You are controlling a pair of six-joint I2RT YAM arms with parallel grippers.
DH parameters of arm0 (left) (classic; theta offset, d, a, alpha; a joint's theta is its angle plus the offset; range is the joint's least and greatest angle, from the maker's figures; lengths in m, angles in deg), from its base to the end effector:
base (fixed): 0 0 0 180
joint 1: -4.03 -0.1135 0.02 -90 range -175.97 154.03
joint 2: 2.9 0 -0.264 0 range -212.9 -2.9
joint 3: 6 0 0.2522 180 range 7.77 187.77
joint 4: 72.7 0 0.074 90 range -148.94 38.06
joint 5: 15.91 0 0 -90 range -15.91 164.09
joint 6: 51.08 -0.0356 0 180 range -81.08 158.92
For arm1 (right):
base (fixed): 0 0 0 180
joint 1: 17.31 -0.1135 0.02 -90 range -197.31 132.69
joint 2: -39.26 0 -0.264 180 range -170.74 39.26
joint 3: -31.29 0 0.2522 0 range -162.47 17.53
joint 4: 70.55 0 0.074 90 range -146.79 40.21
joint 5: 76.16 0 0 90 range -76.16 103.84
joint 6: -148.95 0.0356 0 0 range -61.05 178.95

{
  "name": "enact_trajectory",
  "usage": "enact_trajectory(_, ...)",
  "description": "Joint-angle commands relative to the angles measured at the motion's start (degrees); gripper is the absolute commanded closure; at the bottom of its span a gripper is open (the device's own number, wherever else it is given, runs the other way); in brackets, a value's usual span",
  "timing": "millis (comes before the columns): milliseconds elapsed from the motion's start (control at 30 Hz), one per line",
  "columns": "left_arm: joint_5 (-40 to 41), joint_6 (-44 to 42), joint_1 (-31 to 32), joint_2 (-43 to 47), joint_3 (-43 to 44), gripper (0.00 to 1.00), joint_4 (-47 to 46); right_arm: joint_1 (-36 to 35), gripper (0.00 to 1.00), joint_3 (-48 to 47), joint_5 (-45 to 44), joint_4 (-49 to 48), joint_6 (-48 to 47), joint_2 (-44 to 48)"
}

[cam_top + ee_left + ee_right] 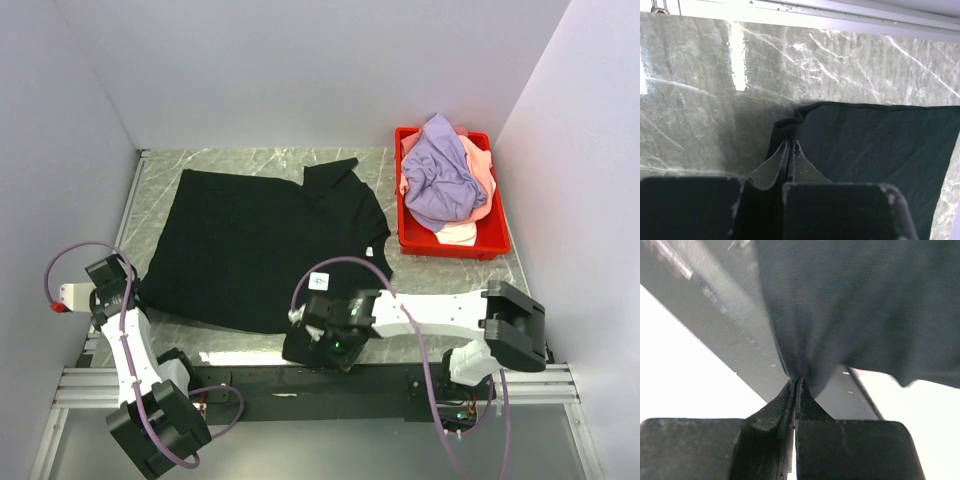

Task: Fold and stack the t-shirts
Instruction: Fold the tshirt

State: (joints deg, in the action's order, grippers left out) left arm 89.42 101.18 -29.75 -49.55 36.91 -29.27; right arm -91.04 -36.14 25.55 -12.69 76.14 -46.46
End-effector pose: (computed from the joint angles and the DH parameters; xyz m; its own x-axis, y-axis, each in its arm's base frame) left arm 0.1312 0.0991 0.2096 0.3231 -0.8108 -0.4880 -0.8586 -0.0343 -0.5114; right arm 0.0675 0.2572 0.1919 -0.5417 -0.8231 -0.1704 -0.8306 0.4930 0.2590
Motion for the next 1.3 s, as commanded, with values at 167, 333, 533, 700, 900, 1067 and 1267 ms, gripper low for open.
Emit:
enact_trajectory(167, -1.97, 0.41, -0.15, -4.49, 2.84, 0.99, -1.80, 14.12, 1.00, -7.40, -8.53, 2.92, -0.13, 6.70)
enact_trajectory(333, -1.36, 1.37, 1.52, -7.74, 6.18, 0.99, -1.63, 20.55, 1.00, -11.72, -11.18, 3.80, -0.93, 6.70)
enact_trajectory(533, 2.33, 4.00, 7.76, -14.58, 13.56, 0.99, 0.47, 27.23, 1.00, -16.90, -13.37, 4.86, -2.51, 5.65)
enact_trajectory(700, 4.53, 5.85, 11.63, -21.63, 20.15, 0.99, 2.23, 31.36, 1.00, -21.82, -14.60, 5.82, -4.44, 3.45)
enact_trajectory(900, 6.46, 6.65, 14.79, -28.92, 26.57, 0.99, 2.50, 34.88, 1.00, -26.31, -15.05, 6.18, -6.82, 0.11)
enact_trajectory(1067, 8.65, 6.99, 17.25, -34.55, 31.40, 0.99, 3.02, 36.64, 1.00, -29.65, -16.54, 6.18, -8.66, -3.05)
enact_trajectory(1267, 9.19, 7.00, 18.05, -38.86, 33.69, 0.99, 3.12, 38.84, 1.00, -33.51, -19.43, 4.50, -13.05, -7.35)
